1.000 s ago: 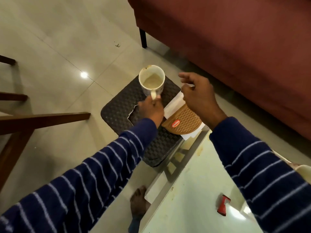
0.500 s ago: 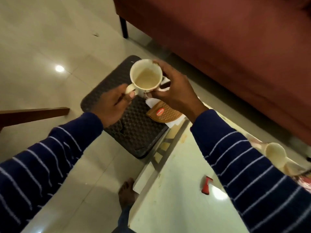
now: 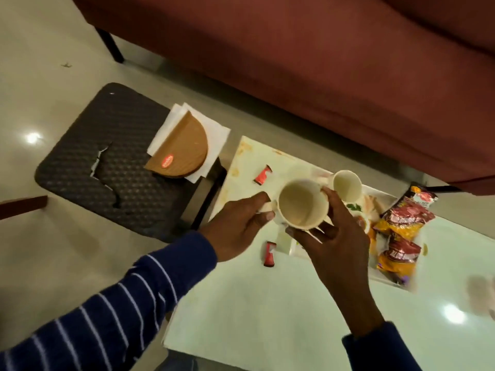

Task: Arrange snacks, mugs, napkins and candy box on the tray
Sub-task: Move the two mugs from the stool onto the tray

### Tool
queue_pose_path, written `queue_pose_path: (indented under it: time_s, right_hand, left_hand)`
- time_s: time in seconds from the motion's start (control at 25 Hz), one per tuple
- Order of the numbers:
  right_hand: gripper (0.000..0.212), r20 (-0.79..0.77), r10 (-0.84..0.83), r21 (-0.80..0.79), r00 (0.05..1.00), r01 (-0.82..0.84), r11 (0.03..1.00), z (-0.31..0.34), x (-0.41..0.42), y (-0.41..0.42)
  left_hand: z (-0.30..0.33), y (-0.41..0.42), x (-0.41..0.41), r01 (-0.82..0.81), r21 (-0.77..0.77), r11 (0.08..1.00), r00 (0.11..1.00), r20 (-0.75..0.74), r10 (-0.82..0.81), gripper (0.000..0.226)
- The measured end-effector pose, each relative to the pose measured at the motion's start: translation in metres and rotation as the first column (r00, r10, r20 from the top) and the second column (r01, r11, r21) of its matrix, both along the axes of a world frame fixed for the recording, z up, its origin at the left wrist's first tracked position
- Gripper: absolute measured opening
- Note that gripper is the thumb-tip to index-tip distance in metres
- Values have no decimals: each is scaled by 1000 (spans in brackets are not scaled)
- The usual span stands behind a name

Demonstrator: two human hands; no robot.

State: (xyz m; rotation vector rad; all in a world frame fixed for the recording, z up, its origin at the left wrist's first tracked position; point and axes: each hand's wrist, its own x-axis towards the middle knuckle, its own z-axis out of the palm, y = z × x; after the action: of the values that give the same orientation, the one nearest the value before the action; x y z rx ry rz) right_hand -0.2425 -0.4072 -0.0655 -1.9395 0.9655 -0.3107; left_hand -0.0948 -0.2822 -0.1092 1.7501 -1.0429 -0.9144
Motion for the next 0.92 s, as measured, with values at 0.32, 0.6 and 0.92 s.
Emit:
queue_pose_path:
  time_s: [0.32, 0.6, 0.92]
  right_hand:
    - [79, 39, -302, 109, 952, 297, 949, -62, -124, -36]
    - [70, 105, -295, 217, 950, 268, 939, -103, -129, -49]
    - [70, 99, -322, 171, 941, 303, 938, -120, -118, -52]
  left_hand:
    - [-40, -78, -110, 116, 155, 981, 993, -4, -117, 22]
    - [-69, -91, -127, 19, 295, 955, 993, 109, -53, 24]
    - [-82, -100, -127, -74, 328, 942, 992, 122, 36, 23]
